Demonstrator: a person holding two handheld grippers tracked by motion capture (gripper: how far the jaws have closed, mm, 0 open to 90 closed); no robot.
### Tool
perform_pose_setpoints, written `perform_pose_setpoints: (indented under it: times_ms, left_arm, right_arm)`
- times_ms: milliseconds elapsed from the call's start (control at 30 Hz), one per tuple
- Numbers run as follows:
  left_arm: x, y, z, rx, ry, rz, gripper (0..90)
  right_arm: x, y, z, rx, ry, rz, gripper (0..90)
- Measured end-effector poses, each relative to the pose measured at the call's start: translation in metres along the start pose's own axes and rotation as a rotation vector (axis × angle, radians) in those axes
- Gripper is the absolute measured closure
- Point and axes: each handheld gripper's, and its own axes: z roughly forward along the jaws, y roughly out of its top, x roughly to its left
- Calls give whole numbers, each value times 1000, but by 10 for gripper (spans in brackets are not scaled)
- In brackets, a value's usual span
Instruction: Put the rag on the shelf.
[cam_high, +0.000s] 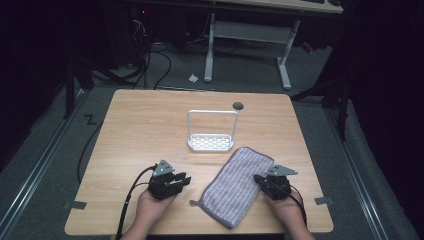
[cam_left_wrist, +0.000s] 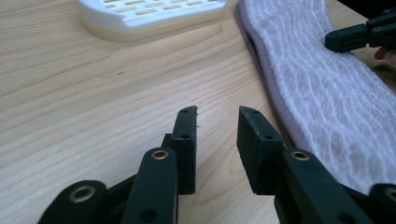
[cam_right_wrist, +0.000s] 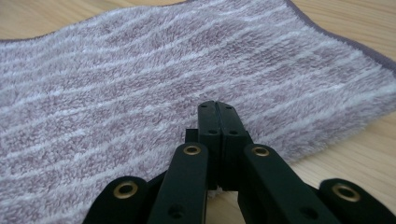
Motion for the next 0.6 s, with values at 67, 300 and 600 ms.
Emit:
perform_pose_setpoints:
  times_ms: [67, 300, 600]
  left_arm:
    - [-2, 1, 3, 2, -8, 4, 704]
    - [-26, 2, 25, 100, -16, 126, 816]
    - [-35, -6, 20, 134, -43, 149, 850]
  right_arm:
    - [10, 2, 3, -1, 25, -25, 900]
    - [41, 7, 9, -4, 100, -91, 900]
    - [43, 9, 11, -3, 111, -92, 900]
